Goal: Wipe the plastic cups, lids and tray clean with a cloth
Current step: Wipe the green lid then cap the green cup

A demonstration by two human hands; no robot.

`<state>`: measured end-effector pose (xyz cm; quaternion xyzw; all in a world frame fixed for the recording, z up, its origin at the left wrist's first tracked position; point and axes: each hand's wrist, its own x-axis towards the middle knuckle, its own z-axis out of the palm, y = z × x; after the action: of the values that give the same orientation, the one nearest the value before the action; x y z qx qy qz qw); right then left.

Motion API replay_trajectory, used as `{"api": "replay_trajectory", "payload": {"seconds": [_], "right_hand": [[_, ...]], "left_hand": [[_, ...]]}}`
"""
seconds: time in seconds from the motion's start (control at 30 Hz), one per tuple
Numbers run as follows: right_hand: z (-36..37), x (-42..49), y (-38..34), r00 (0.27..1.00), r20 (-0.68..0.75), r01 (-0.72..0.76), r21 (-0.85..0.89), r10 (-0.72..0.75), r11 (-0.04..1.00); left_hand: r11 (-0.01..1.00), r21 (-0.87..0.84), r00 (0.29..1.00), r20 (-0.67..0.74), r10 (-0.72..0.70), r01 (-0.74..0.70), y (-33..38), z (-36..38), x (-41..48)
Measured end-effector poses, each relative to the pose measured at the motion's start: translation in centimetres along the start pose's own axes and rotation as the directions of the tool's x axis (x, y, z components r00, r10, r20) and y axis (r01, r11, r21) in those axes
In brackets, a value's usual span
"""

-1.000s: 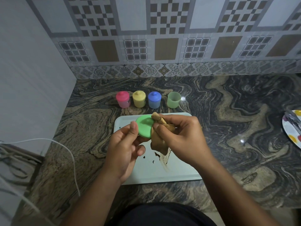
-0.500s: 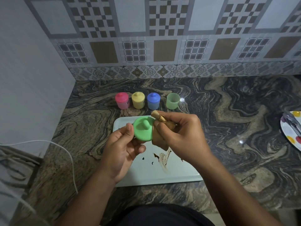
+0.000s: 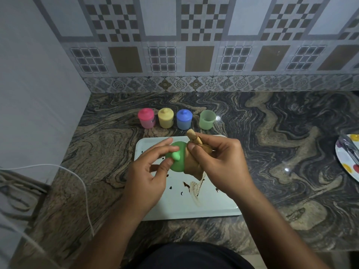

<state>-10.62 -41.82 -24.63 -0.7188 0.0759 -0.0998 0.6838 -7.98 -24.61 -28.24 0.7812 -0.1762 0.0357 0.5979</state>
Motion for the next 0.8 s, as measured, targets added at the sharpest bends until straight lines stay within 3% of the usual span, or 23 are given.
{"api": "replay_trajectory", "payload": {"seconds": [0.17,0.27,0.33,0.4,0.47,0.53,0.67,0.8], "right_hand": [[-0.3,0.3,2.1,0.999,0.025,-0.033,0.024,0.032,0.999],[-0.6,0.3,4.7,0.999,0.012,-0.029,-0.085,0.030,0.996],[-0.8,0.2,5.9,0.997,-0.026,0.069,-0.223,-0.077,0.972],[-1.3,0.3,7.0,0.964,-0.050,0.221,-0.389,-0.260,0.895],[-1.9,1.0,8.2,0.898,-0.018,0.344,-0.592,-0.439,0.729],[-2.5,2.4,9.5,0.852,0.031,0.381,-0.721,-0.522,0.579],[-3.9,6.3,11.6,0.875,0.124,0.354,-0.823,-0.467,0.444],[-5.1,10.1,12.5,0.937,0.175,0.280,-0.893,-0.301,0.352]], "left_hand": [[0.889,0.329,0.948,0.097,0.303,-0.318,-0.7,-0.8,0.2],[0.808,0.408,0.905,0.206,0.372,-0.425,-1.9,-0.9,0.0],[0.800,0.408,0.897,0.245,0.368,-0.439,-2.9,-0.7,-0.2],[0.815,0.393,0.902,0.246,0.353,-0.426,-3.9,-0.5,-0.1],[0.839,0.399,0.928,0.197,0.317,-0.371,-5.0,-0.3,0.8],[0.867,0.408,0.958,0.110,0.264,-0.286,-5.7,0.2,2.4],[0.903,0.401,0.985,-0.011,0.172,-0.154,-6.1,2.0,6.7],[0.903,0.426,0.997,-0.009,0.072,-0.061,-6.9,4.7,11.0]]}}
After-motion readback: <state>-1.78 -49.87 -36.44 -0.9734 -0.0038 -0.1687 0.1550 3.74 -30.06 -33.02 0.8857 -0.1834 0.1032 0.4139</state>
